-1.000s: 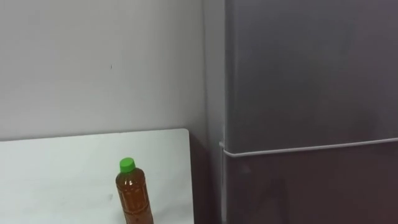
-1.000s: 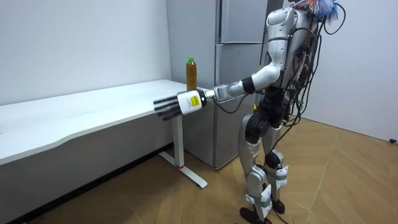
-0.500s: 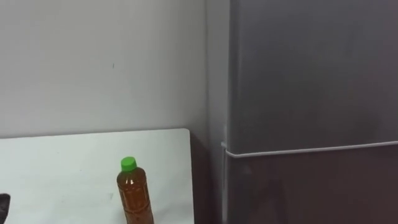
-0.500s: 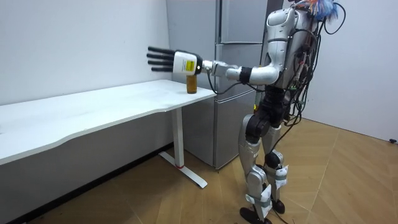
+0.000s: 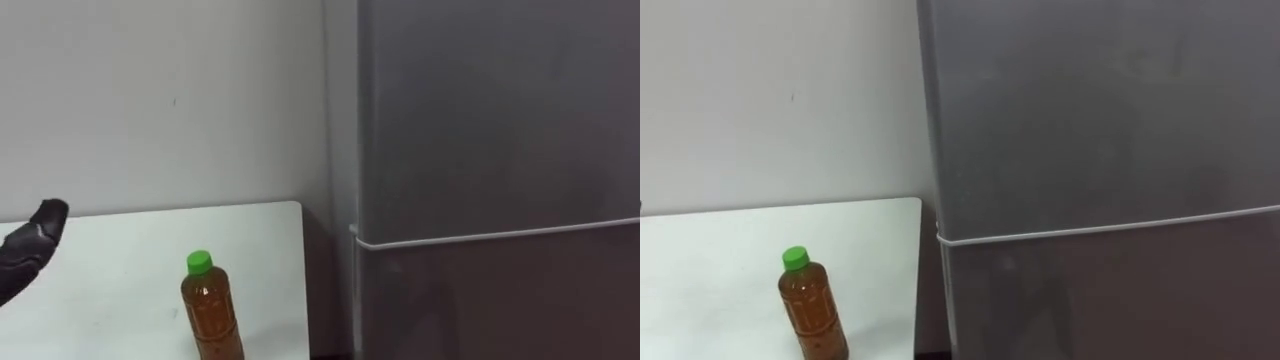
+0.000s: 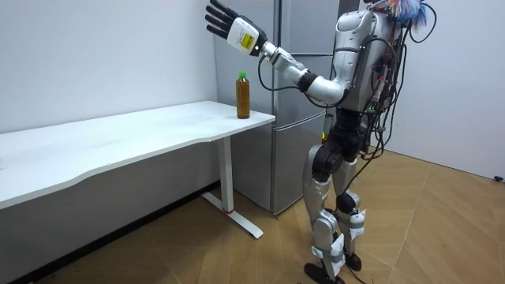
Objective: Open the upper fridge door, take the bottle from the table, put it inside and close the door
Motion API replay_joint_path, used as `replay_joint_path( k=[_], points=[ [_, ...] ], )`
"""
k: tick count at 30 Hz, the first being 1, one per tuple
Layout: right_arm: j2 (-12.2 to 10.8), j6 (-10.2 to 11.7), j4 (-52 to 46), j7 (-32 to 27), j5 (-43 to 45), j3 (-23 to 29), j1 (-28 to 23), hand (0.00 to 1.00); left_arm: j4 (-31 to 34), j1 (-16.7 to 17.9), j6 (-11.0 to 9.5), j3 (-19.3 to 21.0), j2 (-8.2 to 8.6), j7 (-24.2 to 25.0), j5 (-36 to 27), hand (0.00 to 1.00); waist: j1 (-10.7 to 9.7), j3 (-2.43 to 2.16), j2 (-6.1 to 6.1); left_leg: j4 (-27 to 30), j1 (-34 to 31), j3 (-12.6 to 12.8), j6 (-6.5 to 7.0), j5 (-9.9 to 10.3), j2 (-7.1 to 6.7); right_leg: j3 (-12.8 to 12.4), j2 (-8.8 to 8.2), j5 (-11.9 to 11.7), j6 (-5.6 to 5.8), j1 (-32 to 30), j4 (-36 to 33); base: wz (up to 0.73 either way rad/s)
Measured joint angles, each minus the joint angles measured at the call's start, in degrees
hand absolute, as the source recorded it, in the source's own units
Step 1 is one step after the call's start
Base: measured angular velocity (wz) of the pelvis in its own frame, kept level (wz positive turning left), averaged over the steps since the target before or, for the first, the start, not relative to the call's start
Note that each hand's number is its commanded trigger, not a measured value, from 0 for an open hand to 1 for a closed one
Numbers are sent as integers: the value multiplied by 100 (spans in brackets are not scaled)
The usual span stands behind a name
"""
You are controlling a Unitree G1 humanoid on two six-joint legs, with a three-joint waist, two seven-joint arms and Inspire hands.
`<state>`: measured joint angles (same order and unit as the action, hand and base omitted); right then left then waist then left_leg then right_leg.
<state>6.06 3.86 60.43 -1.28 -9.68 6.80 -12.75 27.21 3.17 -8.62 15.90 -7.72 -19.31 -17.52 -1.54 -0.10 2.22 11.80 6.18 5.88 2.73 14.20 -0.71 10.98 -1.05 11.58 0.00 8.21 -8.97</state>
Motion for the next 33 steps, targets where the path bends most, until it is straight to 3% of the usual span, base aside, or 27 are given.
replay_joint_path(
  k=[5, 8, 13, 20, 24, 33],
  points=[
    [5, 4, 34, 97, -14, -41, 52, 0, 124, -259, 9, -227, 7, 763, -357, 0, -83, 23, -18, -4, -10, 3, 0, 0, 2, -1, -3, 0, 0, -11, -16, 0],
    [11, 5, 276, 131, -12, -52, 214, 0, 246, -302, 15, -364, 17, 1133, -979, 0, -173, 24, -22, -3, -17, 17, 1, 1, 5, 2, -5, 0, 0, -40, -68, -2],
    [14, -10, 600, 302, -1, -112, 502, 0, 275, -418, 179, -919, 43, 1896, -1567, 0, -346, 15, -76, 57, -94, 14, 4, 0, -2, 17, -36, 0, 0, -122, -84, 0],
    [12, -19, 635, 368, 4, -343, 578, 0, 305, -534, 422, -1632, 56, 2583, -1553, 0, -474, -23, -102, 94, -162, 18, 4, -2, 0, 10, -21, 0, 0, -175, -81, 0],
    [17, -17, 634, 327, -7, -450, 597, 0, 305, -540, 472, -1821, 56, 2806, -1674, 0, -495, -26, -96, 95, -159, 33, 4, -2, 2, -1, -29, 0, 0, -179, -78, 0],
    [25, -20, 634, 220, -18, -575, 674, 0, 304, -634, 680, -2182, 56, 3345, -1942, 0, -618, 3, -69, 83, -160, 29, 4, -3, 1, -13, -42, 0, 0, -144, -69, 0]
  ],
)
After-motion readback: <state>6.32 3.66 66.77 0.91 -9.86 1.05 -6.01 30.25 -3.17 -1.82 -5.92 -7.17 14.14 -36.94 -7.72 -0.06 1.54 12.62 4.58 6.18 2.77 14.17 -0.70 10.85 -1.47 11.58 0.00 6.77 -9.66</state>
